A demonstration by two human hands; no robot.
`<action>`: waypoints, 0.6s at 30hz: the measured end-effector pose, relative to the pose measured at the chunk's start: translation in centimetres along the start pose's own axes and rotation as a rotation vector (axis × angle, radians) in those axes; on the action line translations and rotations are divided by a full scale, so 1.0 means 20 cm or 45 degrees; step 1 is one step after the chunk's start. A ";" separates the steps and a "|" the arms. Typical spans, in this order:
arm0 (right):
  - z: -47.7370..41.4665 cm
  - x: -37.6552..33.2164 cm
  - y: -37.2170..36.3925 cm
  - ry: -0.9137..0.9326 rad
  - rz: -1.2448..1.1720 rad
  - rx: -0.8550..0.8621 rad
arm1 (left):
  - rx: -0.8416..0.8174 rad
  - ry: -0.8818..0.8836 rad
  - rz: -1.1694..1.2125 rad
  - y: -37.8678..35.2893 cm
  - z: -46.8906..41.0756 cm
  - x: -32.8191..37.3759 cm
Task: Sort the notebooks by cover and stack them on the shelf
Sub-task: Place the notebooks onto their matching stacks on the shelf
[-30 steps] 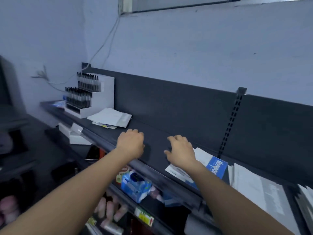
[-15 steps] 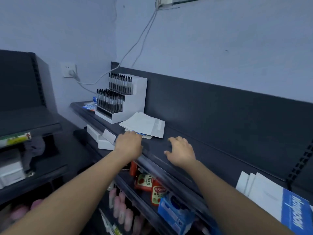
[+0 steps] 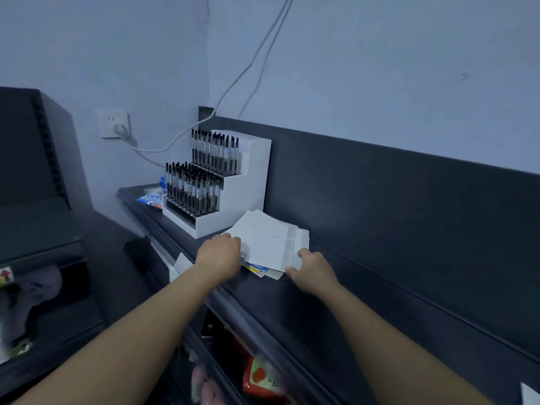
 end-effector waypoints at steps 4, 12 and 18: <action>-0.12 -0.01 -0.06 -0.067 -0.120 -0.038 | -0.063 -0.008 0.000 -0.11 -0.13 -0.03; -0.22 -0.13 -0.06 -0.140 -0.503 -0.064 | -0.012 -0.117 0.178 -0.10 -0.32 0.00; -0.25 -0.05 -0.05 -0.316 -0.920 0.018 | -0.103 -0.098 0.326 -0.12 -0.34 -0.01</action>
Point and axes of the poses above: each hand's wrist, its own z-axis away from the middle knuckle, its own y-axis out of the back of the hand, x = y × z, the point moved 7 cm from there along -z, towards the middle knuckle, and after that the axes turned 4 degrees about -y, right-handed, at the moved point
